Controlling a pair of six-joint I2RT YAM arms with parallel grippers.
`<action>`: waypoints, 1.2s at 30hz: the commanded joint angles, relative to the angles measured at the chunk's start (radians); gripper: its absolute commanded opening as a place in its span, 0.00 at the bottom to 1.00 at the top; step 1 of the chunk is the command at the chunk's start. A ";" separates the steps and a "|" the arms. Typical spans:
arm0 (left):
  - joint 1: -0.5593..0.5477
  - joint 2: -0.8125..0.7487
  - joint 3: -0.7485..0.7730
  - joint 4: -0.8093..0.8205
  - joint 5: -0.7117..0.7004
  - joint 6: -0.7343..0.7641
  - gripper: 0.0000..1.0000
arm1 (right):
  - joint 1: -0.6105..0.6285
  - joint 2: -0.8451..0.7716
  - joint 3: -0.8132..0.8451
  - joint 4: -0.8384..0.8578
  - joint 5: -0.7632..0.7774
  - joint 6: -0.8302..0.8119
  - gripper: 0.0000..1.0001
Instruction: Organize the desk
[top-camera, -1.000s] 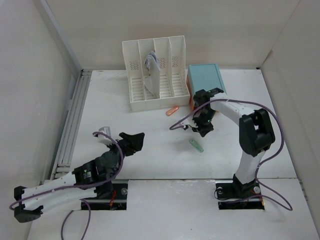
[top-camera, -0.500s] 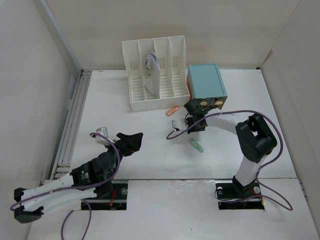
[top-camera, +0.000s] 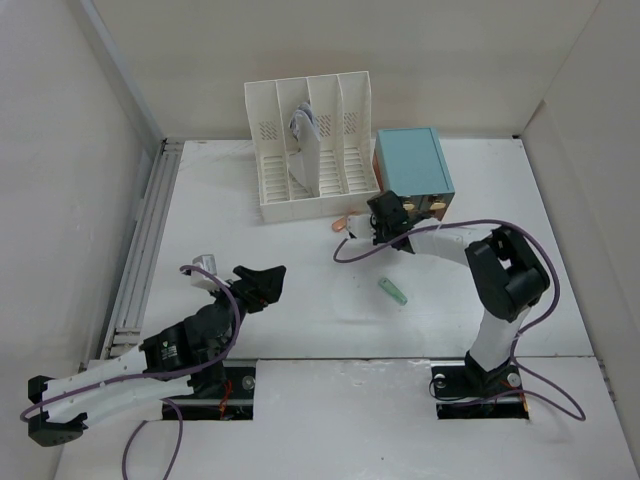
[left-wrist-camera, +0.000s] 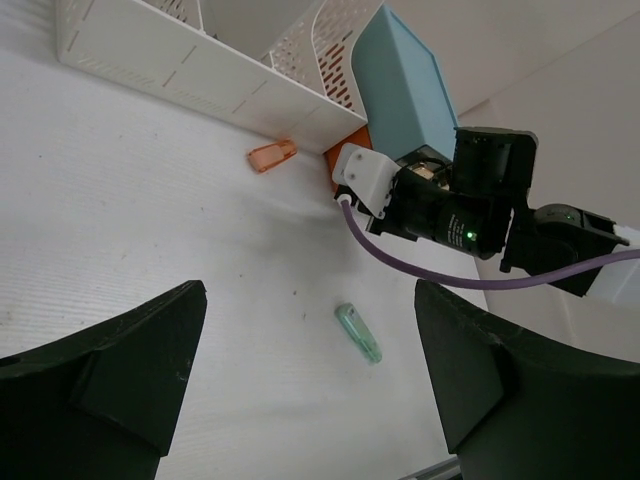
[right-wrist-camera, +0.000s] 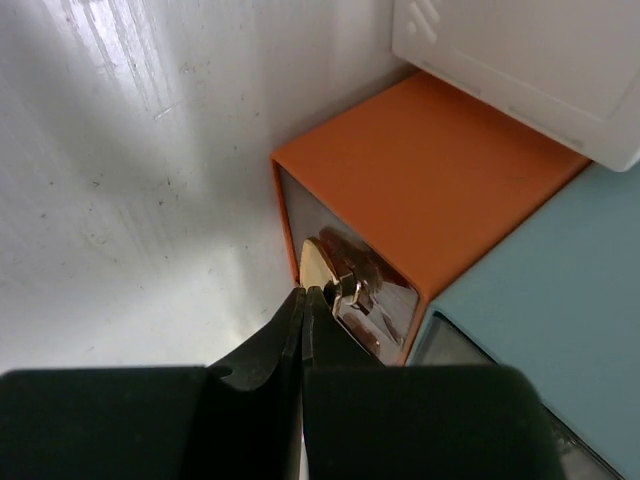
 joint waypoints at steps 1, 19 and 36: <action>-0.007 -0.021 0.004 -0.008 -0.013 0.014 0.82 | -0.013 0.011 0.002 0.192 0.108 -0.044 0.00; -0.007 0.216 -0.048 0.363 0.142 0.170 0.71 | -0.287 -0.594 -0.017 -0.043 -0.759 0.634 1.00; 0.058 0.621 -0.092 0.853 0.418 0.204 0.83 | -0.691 -0.670 -0.439 0.354 -1.026 1.462 0.94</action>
